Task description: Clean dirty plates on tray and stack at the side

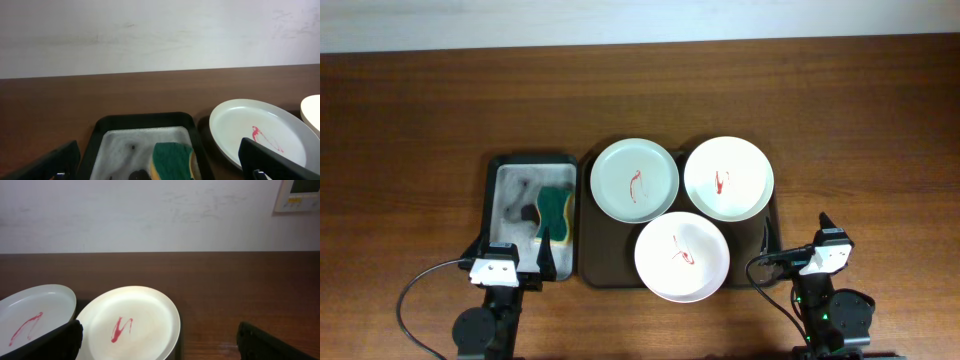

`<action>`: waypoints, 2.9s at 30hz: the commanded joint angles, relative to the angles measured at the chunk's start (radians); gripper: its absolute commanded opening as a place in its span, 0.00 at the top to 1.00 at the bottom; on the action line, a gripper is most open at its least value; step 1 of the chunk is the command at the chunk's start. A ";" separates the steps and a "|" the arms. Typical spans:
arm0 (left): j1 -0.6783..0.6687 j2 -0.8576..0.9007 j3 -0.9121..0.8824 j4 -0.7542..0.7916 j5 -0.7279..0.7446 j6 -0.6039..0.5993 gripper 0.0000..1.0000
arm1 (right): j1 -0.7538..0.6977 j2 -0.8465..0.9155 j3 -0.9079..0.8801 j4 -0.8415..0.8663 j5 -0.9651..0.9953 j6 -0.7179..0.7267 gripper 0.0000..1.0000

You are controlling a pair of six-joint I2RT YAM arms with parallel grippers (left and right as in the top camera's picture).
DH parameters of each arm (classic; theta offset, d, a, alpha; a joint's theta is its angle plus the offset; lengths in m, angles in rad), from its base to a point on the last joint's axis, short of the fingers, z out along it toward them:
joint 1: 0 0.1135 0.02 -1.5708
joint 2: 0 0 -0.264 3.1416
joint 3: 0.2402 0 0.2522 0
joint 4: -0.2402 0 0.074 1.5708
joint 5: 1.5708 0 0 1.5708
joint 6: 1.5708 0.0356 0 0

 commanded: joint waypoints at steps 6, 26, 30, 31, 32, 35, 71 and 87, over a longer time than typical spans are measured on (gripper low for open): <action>0.004 -0.003 -0.002 -0.005 0.014 0.023 0.01 | 0.006 -0.006 -0.005 -0.005 0.008 -0.006 0.01; 0.004 -0.003 -0.002 -0.005 0.014 0.023 0.00 | 0.006 -0.006 -0.005 -0.005 0.008 -0.006 0.01; 0.004 -0.003 -0.002 -0.005 0.014 0.023 0.00 | 0.006 -0.006 -0.005 -0.005 0.008 -0.006 0.01; 0.004 -0.003 -0.002 -0.005 0.014 0.023 0.01 | 0.006 -0.006 -0.005 -0.005 0.008 -0.006 0.01; 0.004 -0.003 -0.002 -0.005 0.014 0.022 0.01 | 0.006 -0.006 -0.005 -0.005 0.010 -0.007 0.01; 0.004 -0.003 -0.002 -0.003 0.014 0.023 0.01 | 0.005 -0.006 -0.005 -0.005 0.015 -0.007 0.01; 0.004 1.263 0.909 -0.543 0.051 -0.076 0.00 | 0.005 0.861 0.747 -0.658 -0.346 0.096 0.01; -0.075 1.739 0.910 -0.435 0.048 -0.092 1.00 | 0.005 0.867 0.747 -0.660 -0.345 0.096 0.01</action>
